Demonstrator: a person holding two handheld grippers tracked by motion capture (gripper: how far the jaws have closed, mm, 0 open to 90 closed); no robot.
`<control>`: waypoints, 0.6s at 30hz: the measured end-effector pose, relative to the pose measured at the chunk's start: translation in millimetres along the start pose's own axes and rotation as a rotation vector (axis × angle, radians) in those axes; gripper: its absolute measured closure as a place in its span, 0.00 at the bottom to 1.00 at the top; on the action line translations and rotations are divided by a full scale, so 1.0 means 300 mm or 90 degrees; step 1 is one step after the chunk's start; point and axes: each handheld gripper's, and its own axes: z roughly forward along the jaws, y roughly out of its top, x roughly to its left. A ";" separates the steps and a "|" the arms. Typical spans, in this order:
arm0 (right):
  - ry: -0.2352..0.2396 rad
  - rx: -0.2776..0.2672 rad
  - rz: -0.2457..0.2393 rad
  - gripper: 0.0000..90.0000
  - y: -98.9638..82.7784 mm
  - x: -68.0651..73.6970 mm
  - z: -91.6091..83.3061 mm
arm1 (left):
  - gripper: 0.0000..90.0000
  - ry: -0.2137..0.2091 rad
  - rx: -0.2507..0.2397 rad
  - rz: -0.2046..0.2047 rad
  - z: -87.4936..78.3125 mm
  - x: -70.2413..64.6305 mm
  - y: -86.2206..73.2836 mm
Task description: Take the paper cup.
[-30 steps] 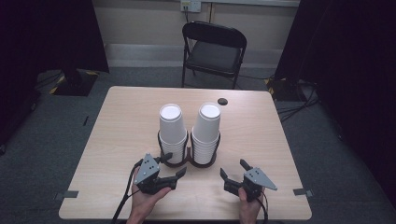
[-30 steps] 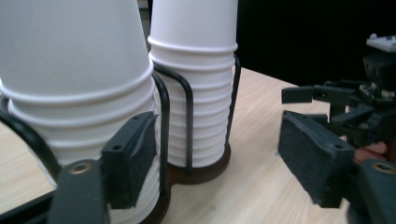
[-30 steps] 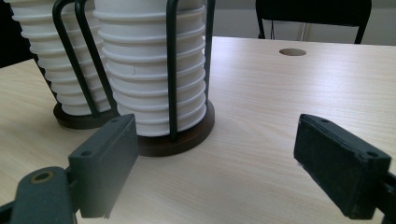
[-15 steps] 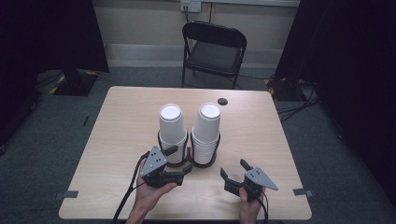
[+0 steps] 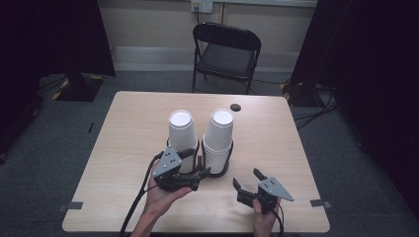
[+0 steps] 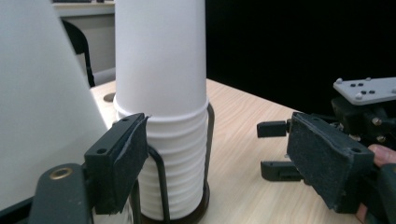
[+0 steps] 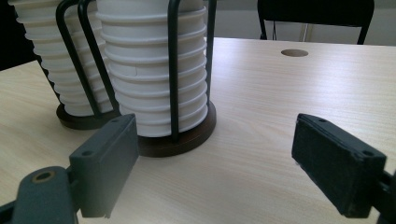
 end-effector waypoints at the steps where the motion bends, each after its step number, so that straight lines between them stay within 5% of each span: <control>1: 0.000 0.000 -0.001 0.16 0.000 0.000 0.001 | 0.23 0.000 0.000 0.000 0.000 0.000 0.000; 18: 0.005 -0.006 0.001 0.16 -0.001 -0.003 -0.002 | 0.22 -0.011 0.023 0.016 0.041 0.019 0.102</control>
